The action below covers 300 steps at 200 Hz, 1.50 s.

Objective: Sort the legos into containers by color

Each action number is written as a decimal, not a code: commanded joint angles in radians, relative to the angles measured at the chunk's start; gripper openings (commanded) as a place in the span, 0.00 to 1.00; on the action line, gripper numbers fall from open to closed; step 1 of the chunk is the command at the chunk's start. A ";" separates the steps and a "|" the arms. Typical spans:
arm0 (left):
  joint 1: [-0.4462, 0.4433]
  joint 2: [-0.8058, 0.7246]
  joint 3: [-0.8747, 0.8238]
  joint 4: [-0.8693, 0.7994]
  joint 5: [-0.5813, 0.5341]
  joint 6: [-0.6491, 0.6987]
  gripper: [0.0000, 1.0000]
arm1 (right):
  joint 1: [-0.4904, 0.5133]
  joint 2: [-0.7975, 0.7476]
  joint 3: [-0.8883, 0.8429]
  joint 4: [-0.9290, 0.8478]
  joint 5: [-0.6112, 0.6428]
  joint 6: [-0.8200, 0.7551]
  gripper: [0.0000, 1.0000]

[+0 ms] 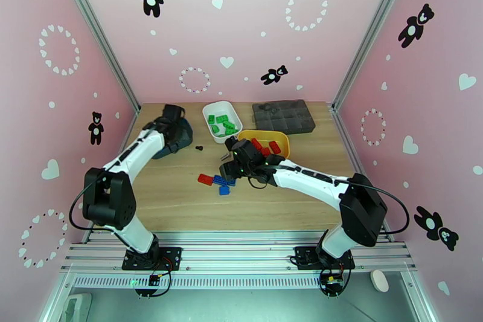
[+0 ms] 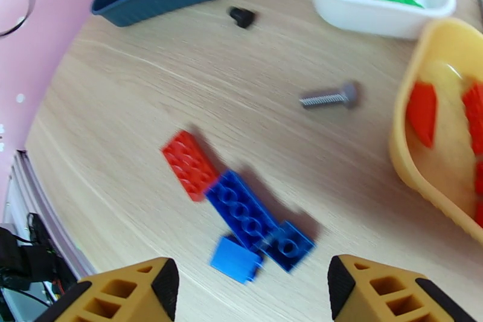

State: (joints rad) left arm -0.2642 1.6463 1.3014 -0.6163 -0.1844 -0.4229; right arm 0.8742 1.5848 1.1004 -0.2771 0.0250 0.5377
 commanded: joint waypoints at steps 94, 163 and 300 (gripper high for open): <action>-0.466 -0.006 -0.185 0.106 0.121 0.128 0.72 | -0.052 -0.228 -0.287 -0.058 0.108 0.038 0.70; -0.541 0.162 -0.129 0.170 0.189 0.188 0.72 | -0.070 -0.484 -0.438 -0.168 0.178 0.074 0.74; -0.613 0.261 -0.120 0.099 0.009 0.112 0.51 | -0.078 -0.493 -0.455 -0.140 0.173 0.084 0.75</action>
State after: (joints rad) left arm -0.8719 1.8851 1.1767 -0.4889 -0.1146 -0.2844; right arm 0.7982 1.0801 0.6437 -0.4294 0.1959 0.6147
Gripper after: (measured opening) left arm 0.522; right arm 0.754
